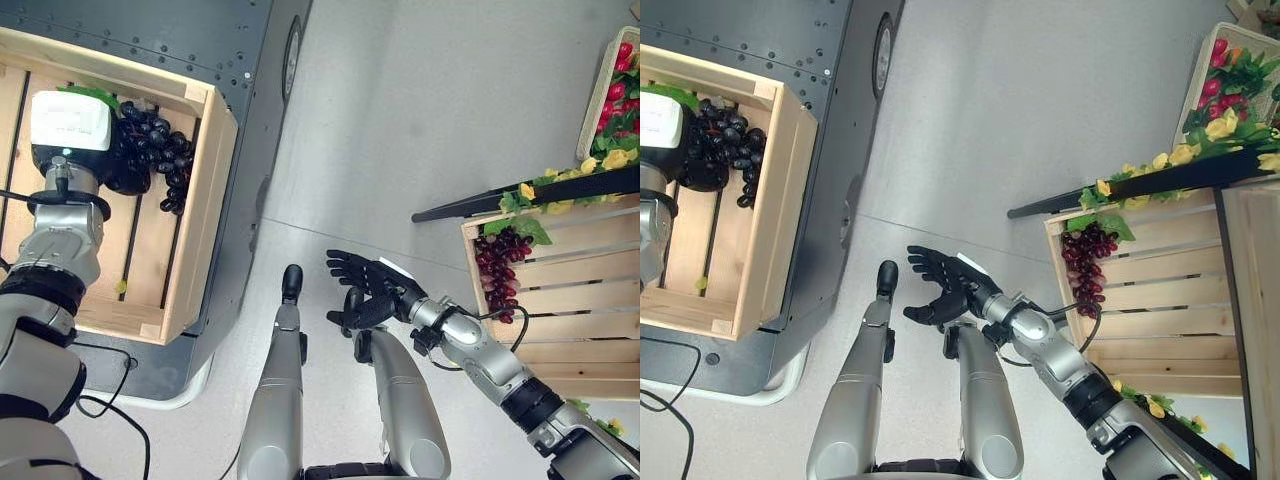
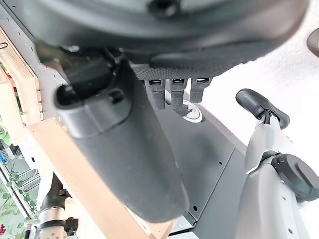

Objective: Pick up the fruits from the basket on one side to the basket on the other side

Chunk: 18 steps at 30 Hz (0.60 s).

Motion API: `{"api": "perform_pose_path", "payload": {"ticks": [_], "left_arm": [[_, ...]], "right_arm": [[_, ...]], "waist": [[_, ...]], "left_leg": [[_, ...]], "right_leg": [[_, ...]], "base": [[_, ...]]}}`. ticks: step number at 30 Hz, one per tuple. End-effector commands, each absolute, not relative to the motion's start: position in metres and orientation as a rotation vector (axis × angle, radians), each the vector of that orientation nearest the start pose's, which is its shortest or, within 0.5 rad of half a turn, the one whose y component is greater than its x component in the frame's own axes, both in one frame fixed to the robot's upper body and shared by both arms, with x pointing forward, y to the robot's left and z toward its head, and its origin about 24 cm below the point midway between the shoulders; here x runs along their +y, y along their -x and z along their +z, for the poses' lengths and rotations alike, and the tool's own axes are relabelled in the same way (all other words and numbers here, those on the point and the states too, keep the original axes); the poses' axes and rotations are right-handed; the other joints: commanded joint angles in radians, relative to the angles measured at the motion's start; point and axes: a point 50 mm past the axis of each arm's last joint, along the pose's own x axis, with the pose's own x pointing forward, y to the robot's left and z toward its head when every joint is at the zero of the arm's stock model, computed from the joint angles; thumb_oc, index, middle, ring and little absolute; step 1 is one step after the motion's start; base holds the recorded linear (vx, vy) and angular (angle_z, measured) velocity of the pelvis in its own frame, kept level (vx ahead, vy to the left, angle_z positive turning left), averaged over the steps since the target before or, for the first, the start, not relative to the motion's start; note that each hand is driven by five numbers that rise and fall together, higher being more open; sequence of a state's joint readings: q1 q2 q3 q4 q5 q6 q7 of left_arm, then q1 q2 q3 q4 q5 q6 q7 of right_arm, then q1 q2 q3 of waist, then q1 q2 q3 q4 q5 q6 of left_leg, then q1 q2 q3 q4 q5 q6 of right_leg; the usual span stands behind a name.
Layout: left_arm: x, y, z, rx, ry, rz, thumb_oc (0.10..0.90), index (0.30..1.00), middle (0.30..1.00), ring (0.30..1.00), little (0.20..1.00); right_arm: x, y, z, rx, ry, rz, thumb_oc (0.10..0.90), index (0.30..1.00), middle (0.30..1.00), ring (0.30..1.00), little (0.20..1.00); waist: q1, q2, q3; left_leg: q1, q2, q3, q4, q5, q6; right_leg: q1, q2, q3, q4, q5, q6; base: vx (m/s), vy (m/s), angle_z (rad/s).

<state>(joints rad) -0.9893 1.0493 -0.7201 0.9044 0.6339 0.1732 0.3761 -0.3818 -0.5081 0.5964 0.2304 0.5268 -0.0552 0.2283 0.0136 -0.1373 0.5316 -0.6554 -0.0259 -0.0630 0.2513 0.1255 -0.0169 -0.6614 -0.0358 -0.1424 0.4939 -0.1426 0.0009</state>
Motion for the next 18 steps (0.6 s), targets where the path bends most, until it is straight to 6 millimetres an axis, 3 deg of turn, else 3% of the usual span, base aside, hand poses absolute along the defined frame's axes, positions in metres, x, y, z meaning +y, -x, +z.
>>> {"api": "perform_pose_path", "payload": {"ticks": [1, 13, 18], "left_arm": [[0.361, -0.348, 0.239, 0.024, -1.896, 0.668, 0.4, 0.3, 0.3, 0.3, 0.3], [0.36, -0.347, 0.24, -0.07, -1.814, 0.708, 0.4, 0.3, 0.3, 0.3, 0.3], [0.362, -0.341, 0.25, -0.18, -1.72, 0.8, 0.4, 0.3, 0.3, 0.3, 0.3]], "right_arm": [[-0.114, -0.279, 0.074, -0.029, 0.069, 0.758, 0.8, 0.9, 0.9, 0.9, 0.9], [-0.113, -0.28, 0.074, -0.036, 0.081, 0.739, 0.8, 0.9, 0.9, 0.9, 0.9], [-0.114, -0.277, 0.072, -0.039, 0.07, 0.732, 0.8, 0.9, 0.9, 0.9, 0.9]], "waist": [[-0.02, 0.062, -0.012], [-0.025, 0.063, -0.012], [-0.014, 0.065, -0.012]], "left_leg": [[0.019, -0.055, 0.097, 0.109, -0.166, 0.045], [0.036, -0.052, 0.106, 0.098, -0.166, 0.048], [0.075, -0.056, 0.098, 0.088, -0.172, 0.05]], "right_leg": [[0.047, 0.053, -0.005, -0.068, 0.05, 0.023], [0.054, 0.058, 0.004, -0.076, 0.052, 0.021], [0.093, 0.055, 0.002, -0.086, 0.046, 0.023]], "base": [[0.0, 0.0, 0.0], [-0.01, -0.001, 0.0], [-0.01, -0.025, 0.0]]}}
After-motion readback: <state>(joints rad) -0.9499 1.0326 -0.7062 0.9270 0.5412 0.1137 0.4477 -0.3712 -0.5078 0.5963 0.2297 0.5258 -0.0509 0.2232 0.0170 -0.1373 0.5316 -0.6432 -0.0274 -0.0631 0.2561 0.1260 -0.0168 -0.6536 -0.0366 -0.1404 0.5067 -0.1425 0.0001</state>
